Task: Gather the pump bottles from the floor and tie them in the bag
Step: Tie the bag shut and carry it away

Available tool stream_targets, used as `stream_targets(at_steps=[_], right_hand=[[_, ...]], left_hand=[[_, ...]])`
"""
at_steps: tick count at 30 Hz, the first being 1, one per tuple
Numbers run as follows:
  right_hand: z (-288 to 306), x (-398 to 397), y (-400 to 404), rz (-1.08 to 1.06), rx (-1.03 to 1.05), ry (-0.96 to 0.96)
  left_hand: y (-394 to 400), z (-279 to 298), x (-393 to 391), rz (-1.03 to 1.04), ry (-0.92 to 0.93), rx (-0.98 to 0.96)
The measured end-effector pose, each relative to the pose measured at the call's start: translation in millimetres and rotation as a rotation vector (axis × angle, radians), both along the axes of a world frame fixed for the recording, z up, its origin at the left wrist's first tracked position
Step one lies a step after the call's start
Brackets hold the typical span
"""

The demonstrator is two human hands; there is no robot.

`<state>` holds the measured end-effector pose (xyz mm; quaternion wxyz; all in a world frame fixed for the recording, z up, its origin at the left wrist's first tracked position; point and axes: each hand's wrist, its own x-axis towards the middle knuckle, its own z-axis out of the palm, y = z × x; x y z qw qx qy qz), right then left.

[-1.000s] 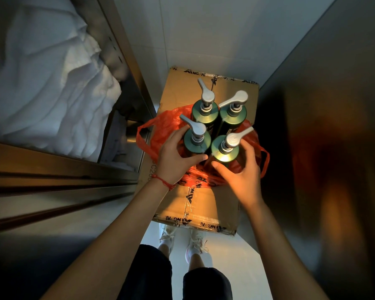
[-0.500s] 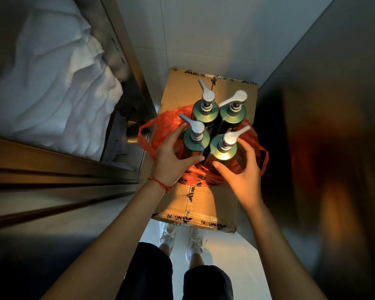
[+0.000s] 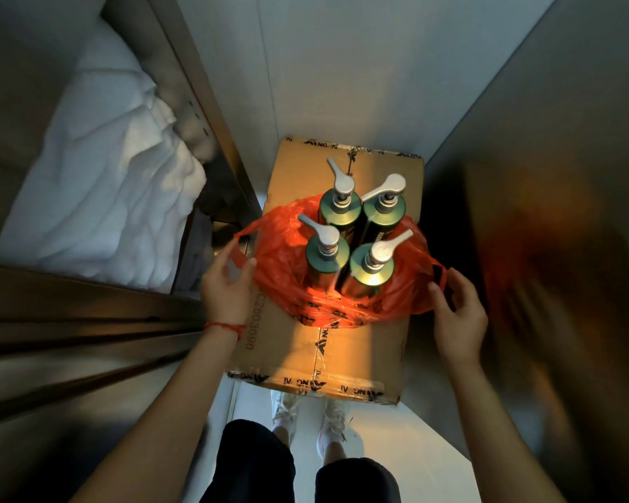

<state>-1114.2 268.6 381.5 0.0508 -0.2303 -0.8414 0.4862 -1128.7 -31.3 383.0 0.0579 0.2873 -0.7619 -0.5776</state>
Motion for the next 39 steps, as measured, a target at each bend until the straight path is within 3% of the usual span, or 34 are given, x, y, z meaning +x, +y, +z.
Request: stream_targets(at_steps=[6, 12, 17, 23, 32, 39], right_hand=[[-31, -12, 7, -0.161, -0.037, -0.172], [-42, -24, 4, -0.309, -0.13, -0.237], [-15, -22, -1, -0.297, -0.169, -0.101], [58, -21, -15, -0.259, -0.259, 0.127], [162, -36, -30, -0.16, -0.343, 0.428], [181, -39, -37, 0.032, -0.304, 0.428]], left_hand=[[-11, -29, -20, 0.18, -0.119, 0.061], [-10, -30, -28, 0.21, -0.197, 0.149], [0, 0, -31, 0.189, -0.101, 0.284], [13, 71, -28, 0.065, 0.073, 0.386], [30, 178, -40, -0.108, 0.301, 0.342], [42, 206, -43, -0.23, 0.354, 0.087]])
